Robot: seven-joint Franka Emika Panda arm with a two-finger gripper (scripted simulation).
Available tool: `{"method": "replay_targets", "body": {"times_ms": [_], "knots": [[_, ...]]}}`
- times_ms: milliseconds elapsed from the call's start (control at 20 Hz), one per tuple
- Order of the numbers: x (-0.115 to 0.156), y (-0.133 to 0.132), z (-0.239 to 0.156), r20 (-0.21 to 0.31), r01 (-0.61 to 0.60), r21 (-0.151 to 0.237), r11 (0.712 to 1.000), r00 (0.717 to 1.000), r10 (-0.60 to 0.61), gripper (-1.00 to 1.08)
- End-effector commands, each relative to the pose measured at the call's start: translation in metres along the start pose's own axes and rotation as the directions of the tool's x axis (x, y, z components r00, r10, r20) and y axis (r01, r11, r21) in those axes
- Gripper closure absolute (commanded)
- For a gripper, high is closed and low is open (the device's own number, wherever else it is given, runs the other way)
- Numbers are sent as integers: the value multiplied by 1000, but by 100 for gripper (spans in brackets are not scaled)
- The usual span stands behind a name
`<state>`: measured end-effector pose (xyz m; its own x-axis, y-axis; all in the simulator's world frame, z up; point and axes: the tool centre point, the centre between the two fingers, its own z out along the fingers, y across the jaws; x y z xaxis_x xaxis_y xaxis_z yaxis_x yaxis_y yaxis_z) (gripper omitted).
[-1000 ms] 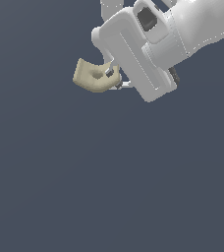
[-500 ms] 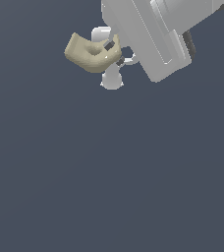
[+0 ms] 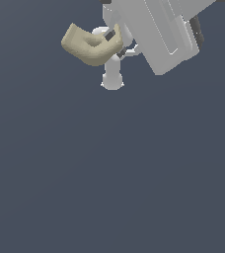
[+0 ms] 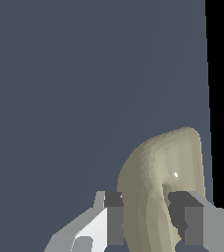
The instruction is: Pick up the object and move it to a goal position.
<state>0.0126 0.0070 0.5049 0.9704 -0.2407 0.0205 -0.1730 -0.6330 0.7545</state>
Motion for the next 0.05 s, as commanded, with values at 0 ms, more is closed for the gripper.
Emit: {"method": "replay_targets", "body": {"times_ms": [0], "knots": [[0, 1, -1, 0, 0, 0, 1000, 1000, 0, 108]]}}
